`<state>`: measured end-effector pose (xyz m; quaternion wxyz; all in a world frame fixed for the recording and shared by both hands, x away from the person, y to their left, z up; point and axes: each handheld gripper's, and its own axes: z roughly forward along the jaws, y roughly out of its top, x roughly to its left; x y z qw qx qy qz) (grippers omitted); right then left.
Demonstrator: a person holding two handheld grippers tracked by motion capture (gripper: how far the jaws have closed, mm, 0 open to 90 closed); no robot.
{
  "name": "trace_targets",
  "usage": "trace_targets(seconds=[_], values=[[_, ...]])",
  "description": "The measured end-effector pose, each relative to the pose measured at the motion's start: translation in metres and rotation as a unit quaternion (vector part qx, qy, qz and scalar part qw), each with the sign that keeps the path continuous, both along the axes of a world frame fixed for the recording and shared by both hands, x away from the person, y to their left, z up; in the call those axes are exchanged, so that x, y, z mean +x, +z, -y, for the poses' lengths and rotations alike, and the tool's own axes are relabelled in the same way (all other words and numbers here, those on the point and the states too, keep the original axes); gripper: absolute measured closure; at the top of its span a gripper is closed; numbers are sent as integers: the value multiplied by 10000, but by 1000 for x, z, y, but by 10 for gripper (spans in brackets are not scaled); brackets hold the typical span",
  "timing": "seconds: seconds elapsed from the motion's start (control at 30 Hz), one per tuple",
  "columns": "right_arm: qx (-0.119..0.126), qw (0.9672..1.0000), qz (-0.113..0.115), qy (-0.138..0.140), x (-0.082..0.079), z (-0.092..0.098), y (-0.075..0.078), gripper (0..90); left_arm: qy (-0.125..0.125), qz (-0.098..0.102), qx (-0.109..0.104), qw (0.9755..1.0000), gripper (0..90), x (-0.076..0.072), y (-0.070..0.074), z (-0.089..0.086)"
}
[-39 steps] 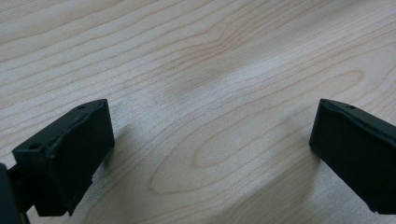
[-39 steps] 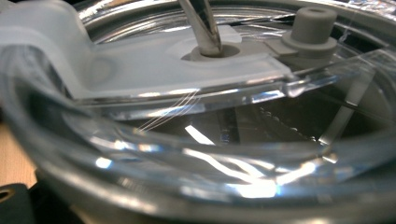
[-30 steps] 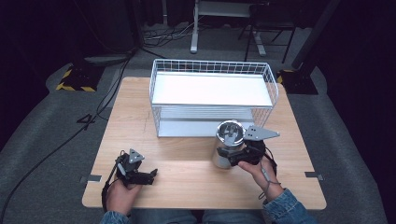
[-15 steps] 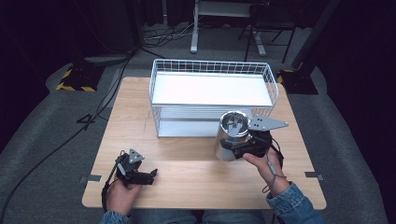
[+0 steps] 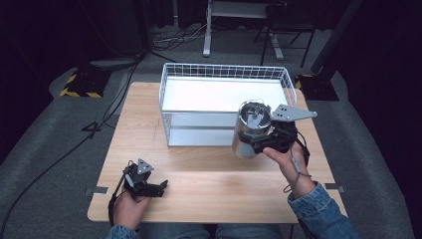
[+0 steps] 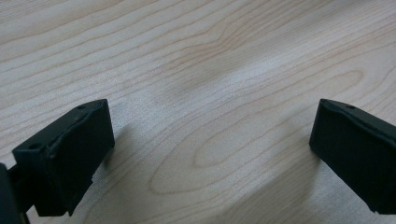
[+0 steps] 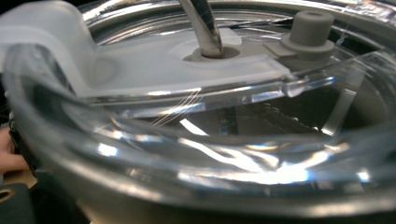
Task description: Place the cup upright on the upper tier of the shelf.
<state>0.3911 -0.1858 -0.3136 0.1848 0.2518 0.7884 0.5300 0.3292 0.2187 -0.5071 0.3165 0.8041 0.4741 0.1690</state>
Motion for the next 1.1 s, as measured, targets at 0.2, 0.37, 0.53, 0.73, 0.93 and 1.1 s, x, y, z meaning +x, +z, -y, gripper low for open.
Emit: trace_targets(seconds=[0.2, 0.37, 0.53, 0.73, 0.93, 1.1], values=[[-33, 10000, -40, -49, 7, 0, 20, 33, -7, -8, 3, 10000, 3, 0, 0, 0], [-2, 10000, -45, -63, 13, 1, 36, 33, 1, 3, 1, 10000, 3, 0, 0, 0], [-17, 10000, 18, -78, 16, 1, 52, 34, 33, 11, 8, 10000, 6, -1, 0, 0], [19, 9999, 120, -118, 22, -1, 71, 34, 56, 2, -5, 10000, 6, -2, 0, 0], [113, 9996, 174, -173, 32, -4, 83, 34, 53, 2, 1, 10000, 6, -1, 0, 0], [174, 9994, 217, -221, 42, -9, 90, 34, 42, 1, 1, 10000, 5, -1, 0, 0]])
